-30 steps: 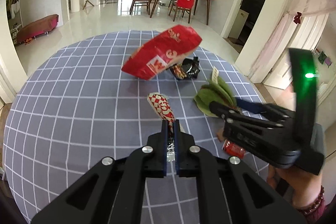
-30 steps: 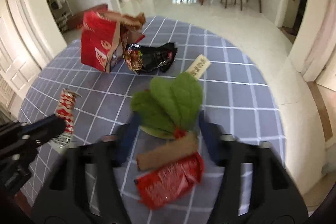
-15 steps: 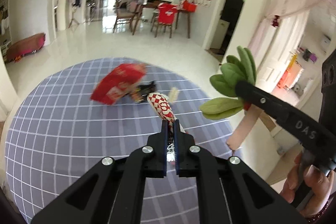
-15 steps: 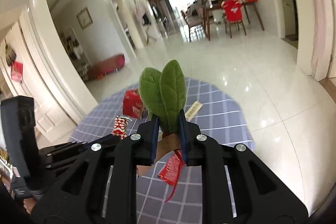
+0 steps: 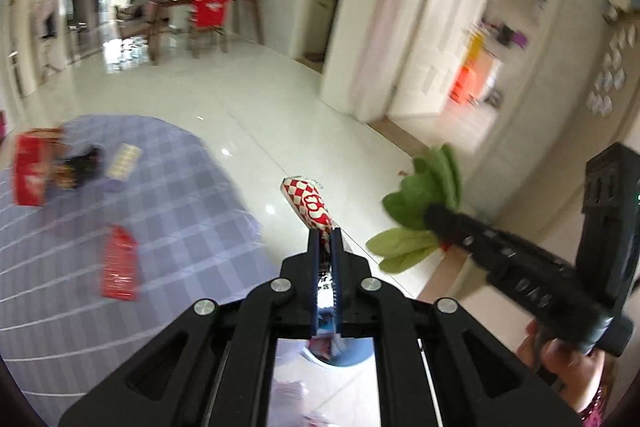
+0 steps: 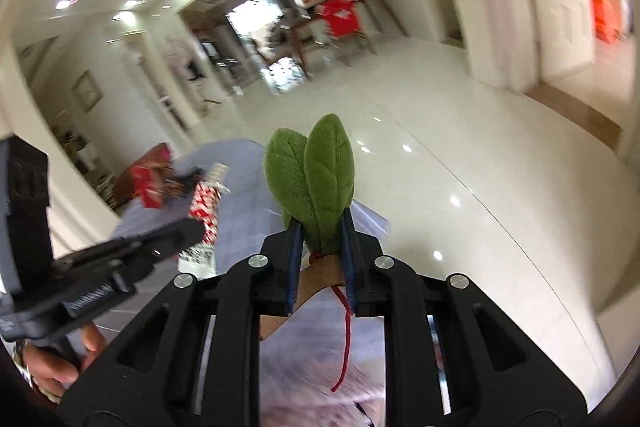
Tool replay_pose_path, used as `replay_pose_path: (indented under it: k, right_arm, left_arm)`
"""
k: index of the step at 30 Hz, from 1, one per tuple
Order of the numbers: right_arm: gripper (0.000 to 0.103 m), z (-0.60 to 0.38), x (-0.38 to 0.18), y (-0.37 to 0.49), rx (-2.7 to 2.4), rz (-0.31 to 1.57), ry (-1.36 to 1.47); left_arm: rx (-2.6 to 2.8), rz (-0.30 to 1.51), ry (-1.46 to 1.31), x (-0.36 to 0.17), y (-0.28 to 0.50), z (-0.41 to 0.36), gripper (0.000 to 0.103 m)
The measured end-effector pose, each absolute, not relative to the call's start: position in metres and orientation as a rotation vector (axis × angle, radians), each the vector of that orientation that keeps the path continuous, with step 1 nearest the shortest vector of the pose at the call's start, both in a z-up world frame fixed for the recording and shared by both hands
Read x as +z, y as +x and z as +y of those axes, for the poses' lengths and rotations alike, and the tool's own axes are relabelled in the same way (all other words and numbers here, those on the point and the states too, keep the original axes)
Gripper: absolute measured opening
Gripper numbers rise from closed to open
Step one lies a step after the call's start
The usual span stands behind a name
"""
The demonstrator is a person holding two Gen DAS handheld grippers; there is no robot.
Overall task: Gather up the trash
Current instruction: 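Carry both items over the blue basin and open both tools to drop them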
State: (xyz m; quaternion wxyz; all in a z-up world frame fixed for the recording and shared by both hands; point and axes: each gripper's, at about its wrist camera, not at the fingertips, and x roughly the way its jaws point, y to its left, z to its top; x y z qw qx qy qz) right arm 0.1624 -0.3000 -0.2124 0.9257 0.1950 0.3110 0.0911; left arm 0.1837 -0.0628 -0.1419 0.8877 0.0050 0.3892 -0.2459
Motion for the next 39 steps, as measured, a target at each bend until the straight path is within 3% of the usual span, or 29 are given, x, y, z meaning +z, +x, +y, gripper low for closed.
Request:
replay_pose_path:
  k: [8, 11, 22, 34, 37, 39]
  right_arm:
    - [0.024, -0.355, -0.285, 0.161, 0.048, 0.741, 0.481]
    - [0.058, -0.366, -0.302, 0.164, -0.008, 0.759, 0.493]
    - [0.058, -0.392, -0.336, 0.155, -0.042, 0.799, 0.557]
    - [0.059, -0.406, -0.322, 0.126, -0.134, 0.726, 0.551]
    - [0.059, -0.413, -0.314, 0.115, -0.166, 0.676, 0.562]
    - [0.059, -0.417, -0.309, 0.108, -0.187, 0.644, 0.564]
  left_arm:
    - [-0.57, 0.926, 0.126, -0.211, 0.194, -0.138, 0.005]
    - [-0.568, 0.973, 0.161, -0.234, 0.201, -0.153, 0.005]
    - [-0.583, 1.068, 0.218, -0.274, 0.205, -0.179, 0.005]
    - [-0.635, 1.078, 0.24, -0.276, 0.198, -0.201, 0.006]
    - [-0.658, 1.051, 0.221, -0.269, 0.198, -0.205, 0.013]
    - [-0.653, 1.051, 0.197, -0.265, 0.2, -0.202, 0.052]
